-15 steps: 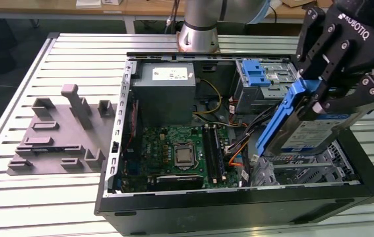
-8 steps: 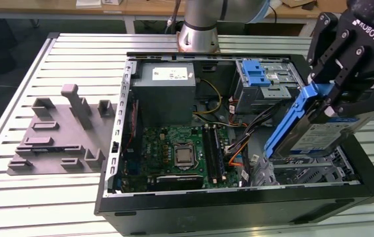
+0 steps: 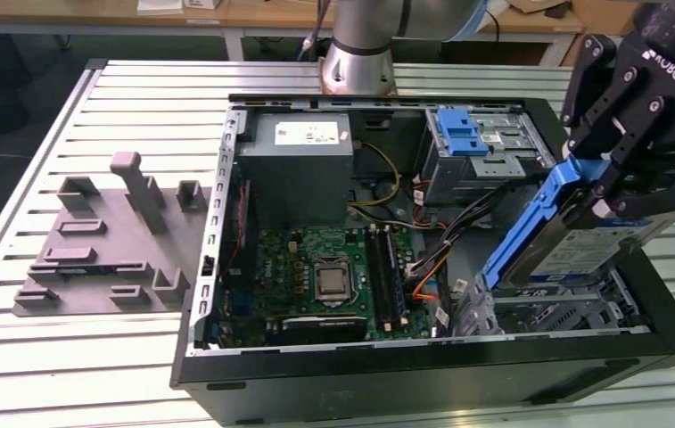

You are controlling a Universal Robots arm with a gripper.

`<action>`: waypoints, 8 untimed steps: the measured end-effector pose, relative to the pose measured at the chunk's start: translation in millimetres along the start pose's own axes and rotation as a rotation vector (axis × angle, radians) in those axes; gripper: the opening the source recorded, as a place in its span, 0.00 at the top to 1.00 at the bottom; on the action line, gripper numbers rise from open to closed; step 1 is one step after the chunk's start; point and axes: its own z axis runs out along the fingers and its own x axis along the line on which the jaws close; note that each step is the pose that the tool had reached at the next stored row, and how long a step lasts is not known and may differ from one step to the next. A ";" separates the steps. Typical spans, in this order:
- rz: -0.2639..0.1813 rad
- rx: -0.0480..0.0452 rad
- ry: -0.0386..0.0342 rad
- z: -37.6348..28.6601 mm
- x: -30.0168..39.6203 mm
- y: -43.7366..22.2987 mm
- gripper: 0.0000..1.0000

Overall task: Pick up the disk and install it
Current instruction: 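Insert the disk into the insertion slot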

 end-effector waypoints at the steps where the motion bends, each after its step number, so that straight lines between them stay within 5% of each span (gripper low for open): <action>1: 0.000 0.0000 0.0000 0.7 0.0 -0.9 0.63; 8: 0.000 0.0000 0.0000 8.1 0.2 -3.6 0.63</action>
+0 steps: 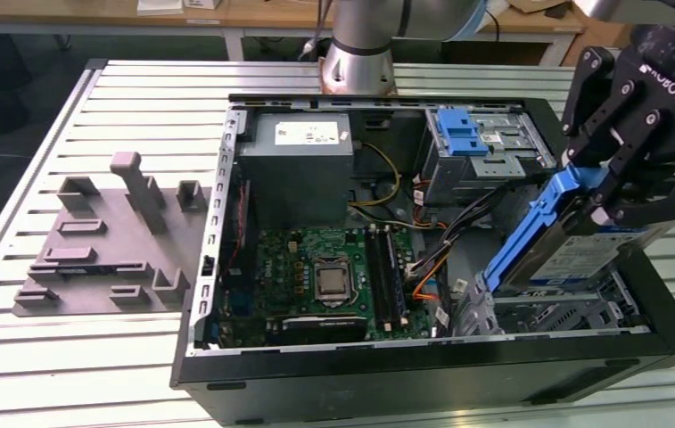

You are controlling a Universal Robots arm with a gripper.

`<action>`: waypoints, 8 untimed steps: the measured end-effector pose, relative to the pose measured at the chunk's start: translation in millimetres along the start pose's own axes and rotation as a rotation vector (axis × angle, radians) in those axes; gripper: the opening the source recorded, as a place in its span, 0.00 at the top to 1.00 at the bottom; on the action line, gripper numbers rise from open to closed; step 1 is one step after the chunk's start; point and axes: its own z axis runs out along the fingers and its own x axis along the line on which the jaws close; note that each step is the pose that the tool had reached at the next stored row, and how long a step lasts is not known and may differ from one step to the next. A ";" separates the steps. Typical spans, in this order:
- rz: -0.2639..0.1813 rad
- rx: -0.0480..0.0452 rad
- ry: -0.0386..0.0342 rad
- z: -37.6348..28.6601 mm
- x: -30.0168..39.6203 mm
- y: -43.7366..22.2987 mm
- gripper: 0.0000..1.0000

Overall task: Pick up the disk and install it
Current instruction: 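Insert the disk into the insertion slot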

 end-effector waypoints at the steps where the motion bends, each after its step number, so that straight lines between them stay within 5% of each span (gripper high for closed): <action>1: 0.000 0.0000 0.0000 1.2 0.0 -0.2 0.63; 8: 0.000 0.0000 0.0000 9.5 0.2 -0.4 0.63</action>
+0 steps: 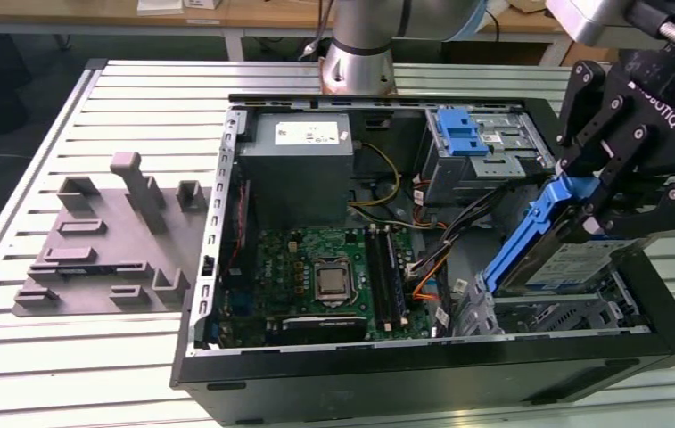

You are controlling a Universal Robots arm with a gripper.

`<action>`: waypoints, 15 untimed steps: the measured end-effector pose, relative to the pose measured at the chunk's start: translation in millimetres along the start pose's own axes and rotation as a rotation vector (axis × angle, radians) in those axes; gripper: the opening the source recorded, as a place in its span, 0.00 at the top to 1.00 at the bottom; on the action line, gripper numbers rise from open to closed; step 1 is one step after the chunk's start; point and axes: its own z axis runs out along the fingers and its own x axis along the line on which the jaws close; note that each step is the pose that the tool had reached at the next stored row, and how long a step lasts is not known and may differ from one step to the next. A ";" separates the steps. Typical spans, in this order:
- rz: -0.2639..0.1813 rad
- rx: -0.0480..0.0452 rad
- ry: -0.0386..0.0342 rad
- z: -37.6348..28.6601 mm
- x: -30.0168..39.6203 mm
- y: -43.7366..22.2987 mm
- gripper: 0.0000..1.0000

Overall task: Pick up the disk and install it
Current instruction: 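Insert the disk into the insertion slot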

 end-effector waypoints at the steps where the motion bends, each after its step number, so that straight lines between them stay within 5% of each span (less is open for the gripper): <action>1: 0.000 0.0000 0.0002 0.0 0.0 0.0 0.63; 6: 0.000 0.0000 0.0003 1.0 0.0 0.0 0.62; 11: 0.000 0.0000 0.0000 10.1 0.4 -0.2 0.56; 15: 0.000 0.0000 0.0002 17.2 0.7 -0.4 0.69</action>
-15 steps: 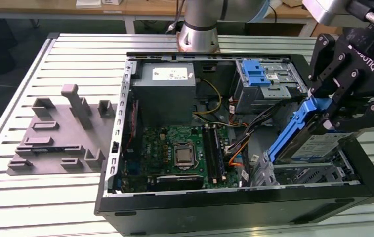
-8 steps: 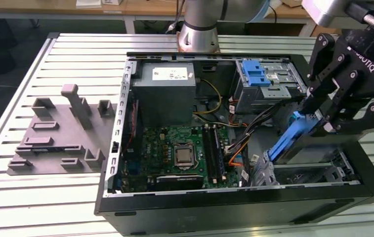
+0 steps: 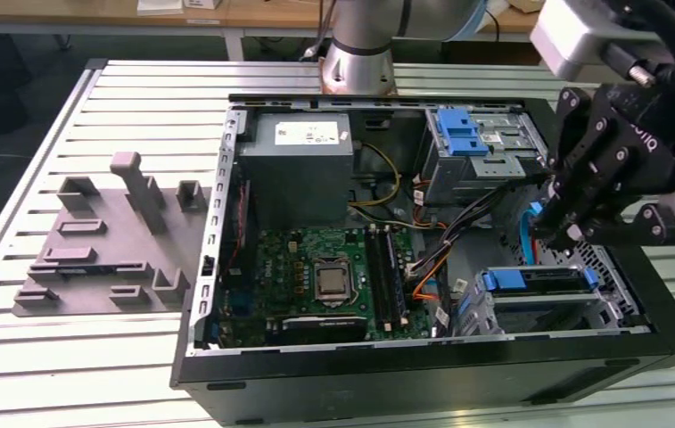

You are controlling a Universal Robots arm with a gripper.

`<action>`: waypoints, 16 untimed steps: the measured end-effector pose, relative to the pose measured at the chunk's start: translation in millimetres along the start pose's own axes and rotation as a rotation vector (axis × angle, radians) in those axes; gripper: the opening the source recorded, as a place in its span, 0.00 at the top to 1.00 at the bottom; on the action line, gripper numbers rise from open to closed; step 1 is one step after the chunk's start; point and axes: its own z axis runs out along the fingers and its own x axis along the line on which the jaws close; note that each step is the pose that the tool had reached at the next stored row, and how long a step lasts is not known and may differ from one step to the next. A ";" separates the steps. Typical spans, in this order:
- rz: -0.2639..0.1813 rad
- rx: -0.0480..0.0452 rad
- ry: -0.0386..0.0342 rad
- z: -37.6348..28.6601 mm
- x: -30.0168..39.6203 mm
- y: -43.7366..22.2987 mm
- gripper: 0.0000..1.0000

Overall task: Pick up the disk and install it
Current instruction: 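Insert the disk into the insertion slot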

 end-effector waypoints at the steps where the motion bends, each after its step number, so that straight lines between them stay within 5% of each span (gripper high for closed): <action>1: 0.000 0.0001 0.0001 1.9 0.1 -0.1 0.75; 4: 0.000 0.0001 0.0000 7.3 0.2 -0.2 0.81; 5: 0.000 0.0000 0.0001 14.8 0.5 -0.5 0.89; 16: 0.000 0.0041 0.0023 33.6 1.0 -1.0 0.89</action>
